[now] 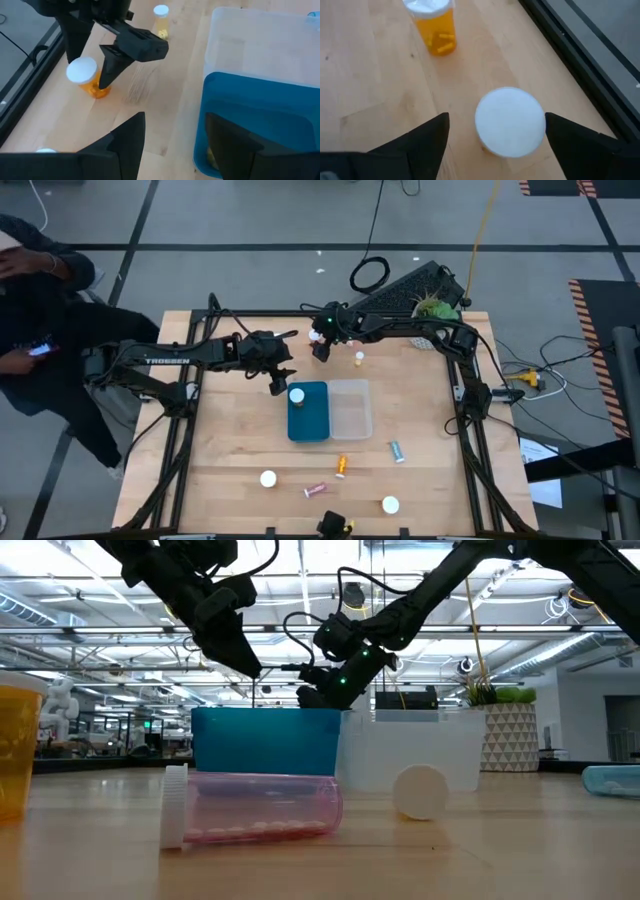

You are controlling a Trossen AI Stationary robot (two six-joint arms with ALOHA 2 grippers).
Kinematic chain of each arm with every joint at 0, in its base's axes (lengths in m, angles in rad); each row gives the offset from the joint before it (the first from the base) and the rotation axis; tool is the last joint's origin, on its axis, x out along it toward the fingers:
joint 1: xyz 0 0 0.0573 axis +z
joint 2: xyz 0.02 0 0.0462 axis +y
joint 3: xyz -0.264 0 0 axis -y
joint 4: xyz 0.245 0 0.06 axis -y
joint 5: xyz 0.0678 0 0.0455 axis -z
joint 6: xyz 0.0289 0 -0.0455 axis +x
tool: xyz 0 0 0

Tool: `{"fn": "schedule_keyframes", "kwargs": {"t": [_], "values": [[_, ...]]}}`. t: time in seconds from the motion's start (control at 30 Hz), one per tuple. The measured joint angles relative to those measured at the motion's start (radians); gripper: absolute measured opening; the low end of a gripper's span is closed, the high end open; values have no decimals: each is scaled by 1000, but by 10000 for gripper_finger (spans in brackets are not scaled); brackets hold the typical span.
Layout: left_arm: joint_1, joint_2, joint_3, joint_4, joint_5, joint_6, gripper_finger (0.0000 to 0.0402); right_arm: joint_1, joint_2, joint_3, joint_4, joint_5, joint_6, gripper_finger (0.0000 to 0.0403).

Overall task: Pick and place medicine bottles into bin by pill shape (circle, oval)
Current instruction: Put the large orange pill bottle into the blue transparent bin

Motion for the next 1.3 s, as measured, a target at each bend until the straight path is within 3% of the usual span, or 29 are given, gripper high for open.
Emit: {"fn": "schedule_keyframes", "kwargs": {"t": [0.27,0.53,1.3], "values": [[0,0,0,0,0,0,209,0,1,0,4,-5,16,250],[0,0,0,0,0,0,209,0,1,0,5,-5,30,217],[0,-1,1,-2,0,0,209,13,-32,-2,-41,2,45,212]]}}
